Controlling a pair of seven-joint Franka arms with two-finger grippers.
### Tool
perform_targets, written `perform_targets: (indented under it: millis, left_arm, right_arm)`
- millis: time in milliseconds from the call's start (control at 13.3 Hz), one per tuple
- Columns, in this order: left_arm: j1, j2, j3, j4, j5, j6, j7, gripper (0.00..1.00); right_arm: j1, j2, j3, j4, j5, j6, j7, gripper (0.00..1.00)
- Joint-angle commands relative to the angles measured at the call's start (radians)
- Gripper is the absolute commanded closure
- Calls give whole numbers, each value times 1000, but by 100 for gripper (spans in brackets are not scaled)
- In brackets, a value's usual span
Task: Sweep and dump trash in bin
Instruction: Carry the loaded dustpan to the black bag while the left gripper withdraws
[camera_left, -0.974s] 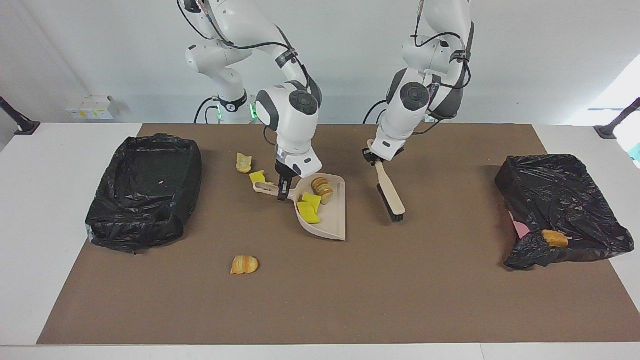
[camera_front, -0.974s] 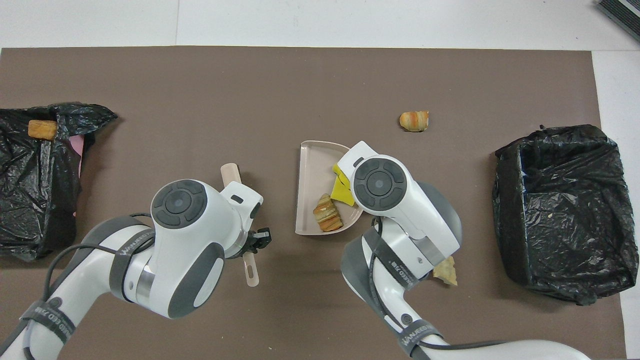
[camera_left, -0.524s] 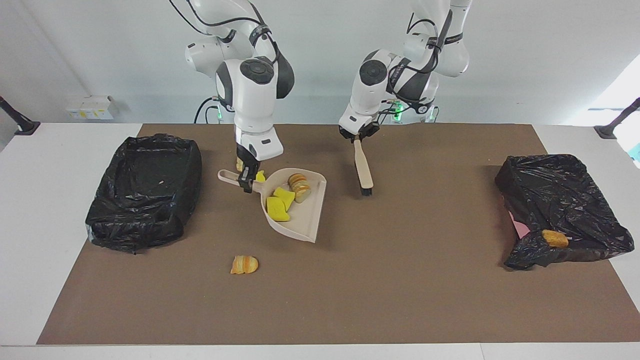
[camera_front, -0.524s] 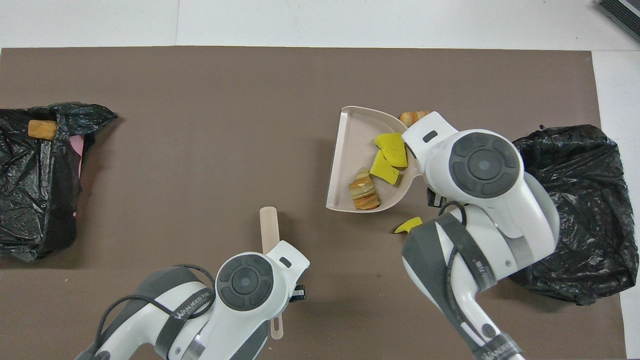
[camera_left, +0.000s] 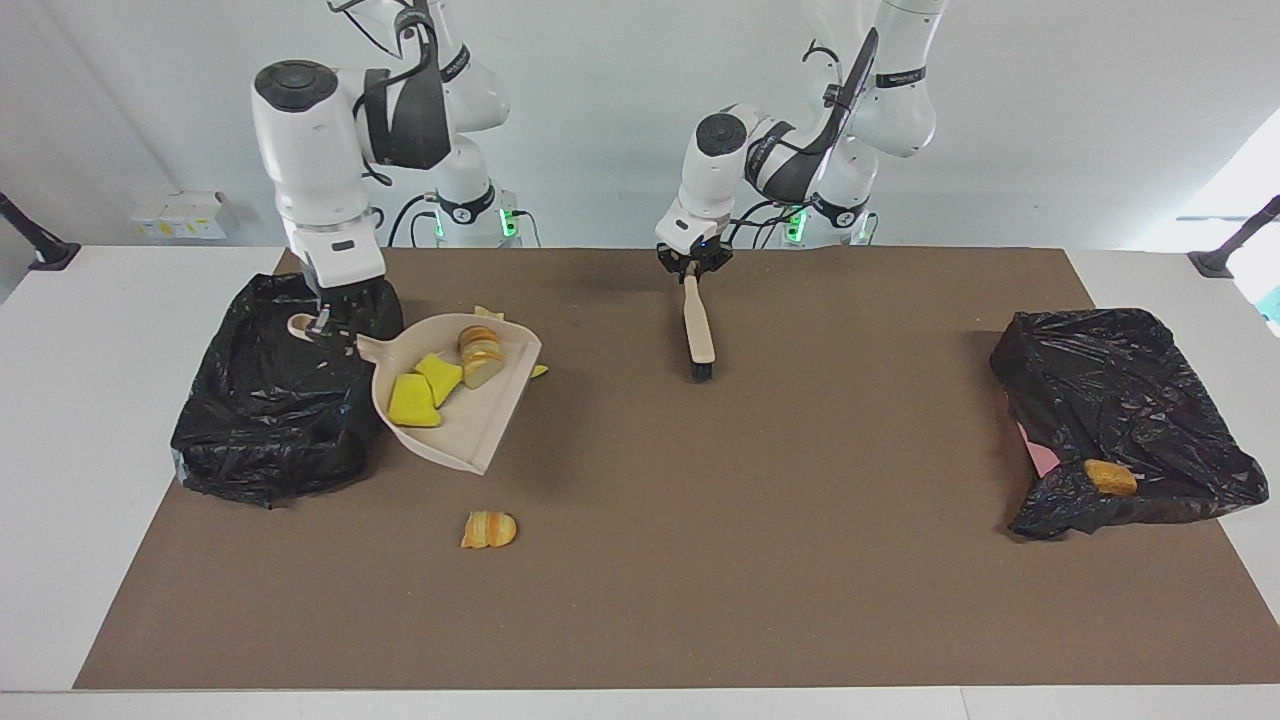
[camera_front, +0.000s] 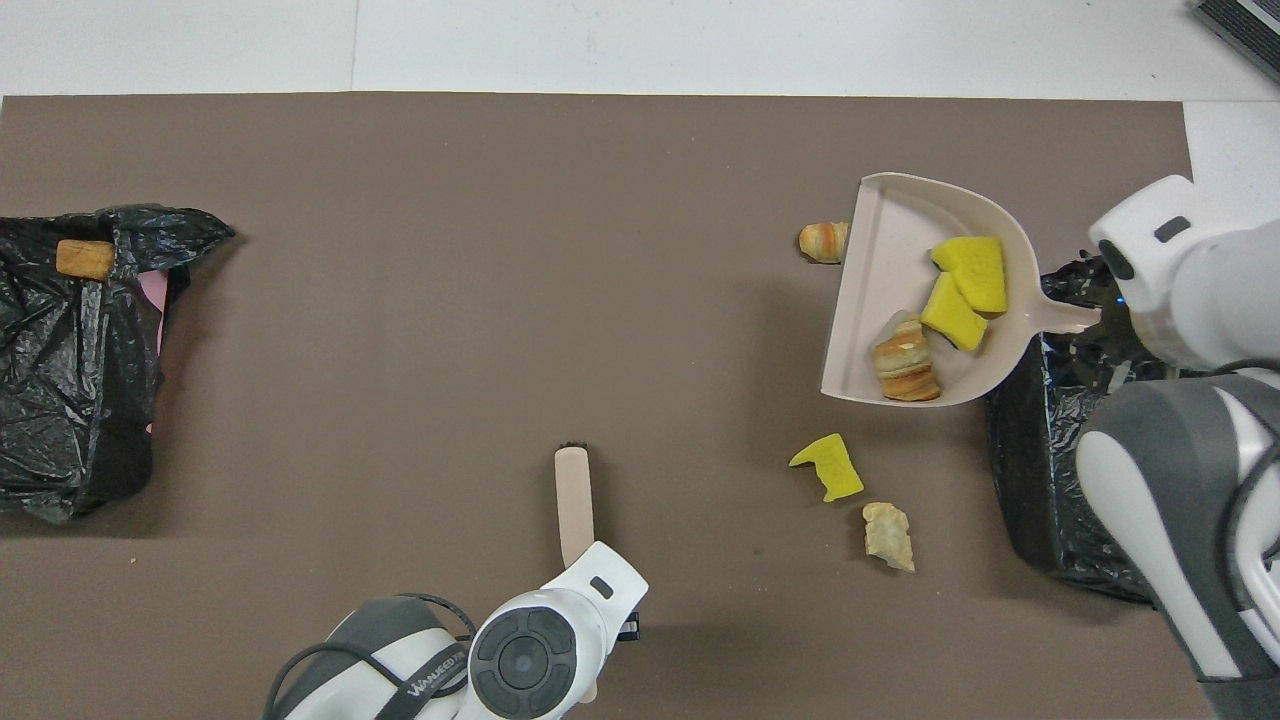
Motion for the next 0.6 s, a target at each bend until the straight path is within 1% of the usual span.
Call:
perform_targets:
  millis: [0,150,300,449,524]
  left_arm:
    - [29,-17,23,6,-10,8,10,0]
    - [114,-14,23,54,-8,-29,29,0]
    - [204,9,25,106,-8,-52,95,0]
    - [302,39,25,144,-5,-49,215,0]
    - [362,70,23,178,-4,-48,280,0]
  right_arm:
    - [-91,-43,10,-25,23,-9,-136,100]
    - [-183,-57,7,-28,26,-31,-270,100]
    - [-287,-72,4,-45,32,-30,-415,100]
    - [-350,-110,4,-100,29,16,-515,100]
    - [-369,-127,3,-129,20,40,-551,100]
